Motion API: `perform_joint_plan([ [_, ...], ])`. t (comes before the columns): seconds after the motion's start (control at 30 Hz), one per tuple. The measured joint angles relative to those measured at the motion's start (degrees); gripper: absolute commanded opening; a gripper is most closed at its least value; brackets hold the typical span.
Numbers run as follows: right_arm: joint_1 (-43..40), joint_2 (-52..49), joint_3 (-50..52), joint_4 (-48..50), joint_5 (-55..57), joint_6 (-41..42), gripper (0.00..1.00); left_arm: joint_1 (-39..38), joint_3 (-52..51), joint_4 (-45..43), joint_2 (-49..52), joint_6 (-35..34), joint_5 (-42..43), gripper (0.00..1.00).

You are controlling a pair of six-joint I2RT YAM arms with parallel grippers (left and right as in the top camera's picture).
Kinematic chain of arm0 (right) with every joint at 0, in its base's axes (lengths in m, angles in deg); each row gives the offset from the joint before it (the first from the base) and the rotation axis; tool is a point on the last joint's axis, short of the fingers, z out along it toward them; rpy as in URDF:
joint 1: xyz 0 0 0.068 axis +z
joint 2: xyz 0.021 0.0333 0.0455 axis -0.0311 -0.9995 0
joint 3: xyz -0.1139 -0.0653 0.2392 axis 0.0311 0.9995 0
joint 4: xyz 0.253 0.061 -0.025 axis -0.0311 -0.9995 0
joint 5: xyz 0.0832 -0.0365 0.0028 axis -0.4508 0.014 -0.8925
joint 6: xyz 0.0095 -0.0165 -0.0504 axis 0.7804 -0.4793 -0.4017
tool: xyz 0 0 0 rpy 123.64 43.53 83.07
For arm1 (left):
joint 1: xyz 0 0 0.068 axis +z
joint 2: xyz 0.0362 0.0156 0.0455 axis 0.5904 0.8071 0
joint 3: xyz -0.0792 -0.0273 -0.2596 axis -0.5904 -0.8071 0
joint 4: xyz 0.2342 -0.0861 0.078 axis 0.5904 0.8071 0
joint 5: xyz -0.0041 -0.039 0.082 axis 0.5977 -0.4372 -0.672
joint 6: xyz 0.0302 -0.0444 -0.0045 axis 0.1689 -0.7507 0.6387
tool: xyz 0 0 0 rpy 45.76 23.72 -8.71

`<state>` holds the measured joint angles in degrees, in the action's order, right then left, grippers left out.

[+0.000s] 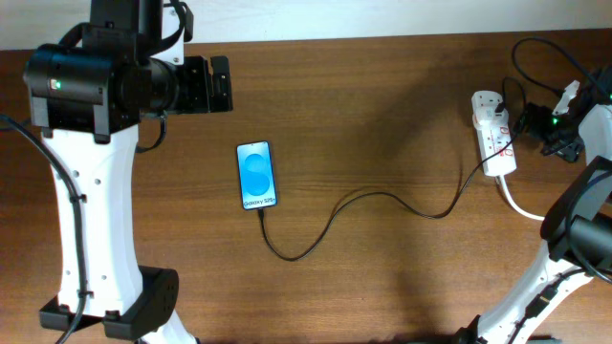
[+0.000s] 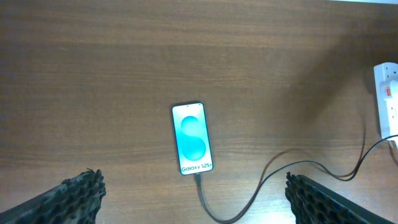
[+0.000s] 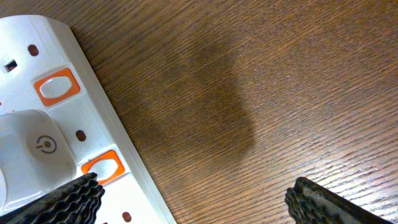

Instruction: Plug charger to phone and switch on socket

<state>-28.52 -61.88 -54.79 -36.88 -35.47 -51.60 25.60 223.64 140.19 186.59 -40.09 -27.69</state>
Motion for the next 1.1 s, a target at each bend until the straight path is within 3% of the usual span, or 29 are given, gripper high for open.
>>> perform_joint_plan([
  [1.1, 1.33, 0.00, 2.49, 2.97, -0.39, -0.02, 1.00, 0.00, 0.00, 0.00, 0.00, 0.00, 0.00, 0.99],
])
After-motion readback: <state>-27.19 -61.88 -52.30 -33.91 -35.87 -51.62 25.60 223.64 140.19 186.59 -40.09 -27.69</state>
